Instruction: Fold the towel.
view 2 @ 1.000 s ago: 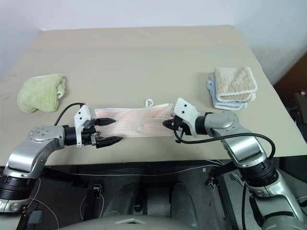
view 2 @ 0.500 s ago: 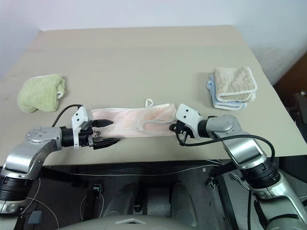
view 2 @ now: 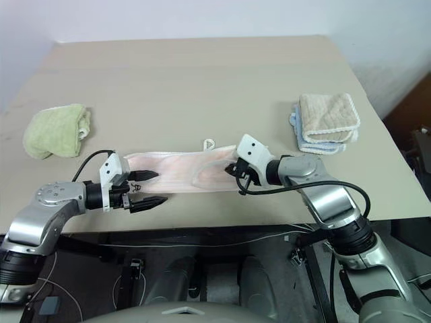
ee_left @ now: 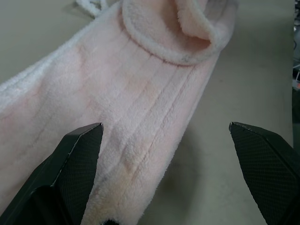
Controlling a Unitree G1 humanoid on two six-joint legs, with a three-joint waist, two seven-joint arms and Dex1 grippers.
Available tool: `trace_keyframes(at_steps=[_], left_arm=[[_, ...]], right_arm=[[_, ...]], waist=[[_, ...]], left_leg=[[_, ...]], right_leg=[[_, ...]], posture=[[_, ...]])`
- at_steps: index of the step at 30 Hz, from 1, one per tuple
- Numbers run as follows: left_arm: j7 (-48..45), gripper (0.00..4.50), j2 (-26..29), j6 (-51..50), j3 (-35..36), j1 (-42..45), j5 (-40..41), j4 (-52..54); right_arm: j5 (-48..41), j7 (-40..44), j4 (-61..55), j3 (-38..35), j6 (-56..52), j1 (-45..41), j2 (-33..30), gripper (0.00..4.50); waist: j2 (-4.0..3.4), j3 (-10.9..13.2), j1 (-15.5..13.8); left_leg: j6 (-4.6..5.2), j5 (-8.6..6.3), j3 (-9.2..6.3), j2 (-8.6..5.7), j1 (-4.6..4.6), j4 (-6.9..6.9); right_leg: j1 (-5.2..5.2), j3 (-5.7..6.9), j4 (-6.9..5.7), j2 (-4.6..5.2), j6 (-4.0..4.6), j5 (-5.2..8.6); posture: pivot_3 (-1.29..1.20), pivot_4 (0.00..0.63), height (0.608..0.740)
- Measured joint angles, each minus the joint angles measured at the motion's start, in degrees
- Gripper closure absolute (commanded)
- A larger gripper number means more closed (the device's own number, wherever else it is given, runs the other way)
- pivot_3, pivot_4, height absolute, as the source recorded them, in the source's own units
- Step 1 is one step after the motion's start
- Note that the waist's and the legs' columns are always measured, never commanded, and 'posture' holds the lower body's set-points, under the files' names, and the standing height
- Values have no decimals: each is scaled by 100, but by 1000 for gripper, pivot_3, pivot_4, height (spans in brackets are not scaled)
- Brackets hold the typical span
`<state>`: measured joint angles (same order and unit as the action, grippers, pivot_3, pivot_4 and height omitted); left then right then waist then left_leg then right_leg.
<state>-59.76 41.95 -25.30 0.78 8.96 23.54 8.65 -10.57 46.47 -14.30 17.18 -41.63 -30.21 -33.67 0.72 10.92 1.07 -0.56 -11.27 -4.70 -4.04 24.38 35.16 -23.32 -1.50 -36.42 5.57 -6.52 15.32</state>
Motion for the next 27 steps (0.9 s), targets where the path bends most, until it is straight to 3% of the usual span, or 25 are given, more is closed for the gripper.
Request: trace_keyframes(at_steps=[4,8,15,21,27], left_arm=[[-49,0,-52,218,1,-27,-37,-175],[-152,0,-139,475,2,-22,-44,-414],[-315,0,-180,794,4,-18,-43,-684],[-202,0,-606,523,273,675,573,-624],[-339,0,-676,473,54,1402,560,-598]], right_arm=[[650,-423,471,475,569,-417,397,4463],[584,-522,196,464,628,-613,1005,4463],[442,-507,-149,330,1287,-244,1117,4463],[-516,-263,-445,-888,-44,-53,449,4463],[-1030,-1,-824,-1370,-636,546,-314,4463]], waist=[[0,0,-17],[0,0,-28],[2,-1,-35],[6,-3,-77],[3,-2,-27]], left_leg=[[-3,2,1,-2,2,0],[-4,2,-1,-2,3,-2],[-3,2,-3,-9,0,2],[-3,2,-14,-7,1,10],[-2,3,-2,-5,1,4]], right_leg=[[-7,0,-4,-1,0,0],[-8,1,-4,-2,-1,0],[-5,3,-3,-2,-1,0],[4,11,-9,-1,-1,0],[0,4,-12,-5,-2,0]], posture=[[0,150,740],[0,150,740],[0,150,740],[0,150,740],[0,150,740]])
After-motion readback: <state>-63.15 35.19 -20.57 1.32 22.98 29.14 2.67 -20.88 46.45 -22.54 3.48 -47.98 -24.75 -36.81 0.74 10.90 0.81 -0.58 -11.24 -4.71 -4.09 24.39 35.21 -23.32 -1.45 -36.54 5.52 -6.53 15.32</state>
